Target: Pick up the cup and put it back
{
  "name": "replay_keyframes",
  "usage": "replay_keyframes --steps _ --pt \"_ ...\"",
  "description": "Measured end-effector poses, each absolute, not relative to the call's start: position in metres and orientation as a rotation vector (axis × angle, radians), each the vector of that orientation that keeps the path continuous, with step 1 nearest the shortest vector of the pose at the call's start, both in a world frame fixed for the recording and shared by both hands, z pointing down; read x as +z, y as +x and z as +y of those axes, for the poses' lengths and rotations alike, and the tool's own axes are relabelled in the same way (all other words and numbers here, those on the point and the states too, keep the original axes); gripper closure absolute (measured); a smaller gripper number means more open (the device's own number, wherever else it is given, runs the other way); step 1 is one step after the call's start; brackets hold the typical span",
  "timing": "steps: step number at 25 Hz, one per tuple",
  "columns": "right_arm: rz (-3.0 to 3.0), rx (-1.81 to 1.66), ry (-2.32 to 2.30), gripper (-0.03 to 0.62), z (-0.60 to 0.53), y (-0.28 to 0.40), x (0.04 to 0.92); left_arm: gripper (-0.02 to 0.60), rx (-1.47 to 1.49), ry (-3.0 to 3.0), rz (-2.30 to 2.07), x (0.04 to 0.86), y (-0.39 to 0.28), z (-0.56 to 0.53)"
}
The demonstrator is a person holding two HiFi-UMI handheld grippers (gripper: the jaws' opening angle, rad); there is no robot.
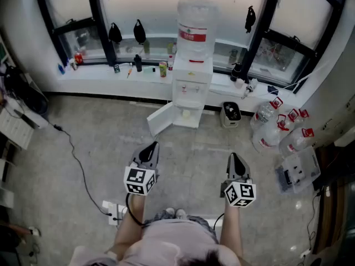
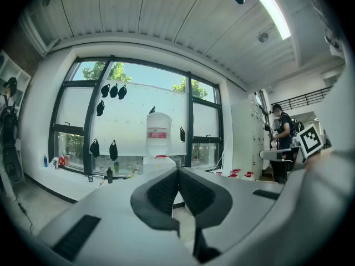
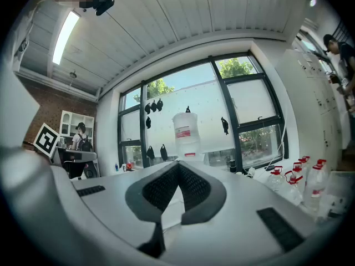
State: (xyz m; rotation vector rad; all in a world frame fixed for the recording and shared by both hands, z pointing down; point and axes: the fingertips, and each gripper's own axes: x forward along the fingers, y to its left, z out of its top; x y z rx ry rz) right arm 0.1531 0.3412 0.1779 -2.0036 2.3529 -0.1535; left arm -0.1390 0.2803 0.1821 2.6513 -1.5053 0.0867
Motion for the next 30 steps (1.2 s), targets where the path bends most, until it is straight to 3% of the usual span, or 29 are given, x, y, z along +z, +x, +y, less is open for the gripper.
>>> replay_keyframes --steps 30 --pt "2.35 -0.19 -1.955 0.577 0.356 0.14 0.182 0.557 0.093 2.63 -1.488 0.192 -0.142 0.291"
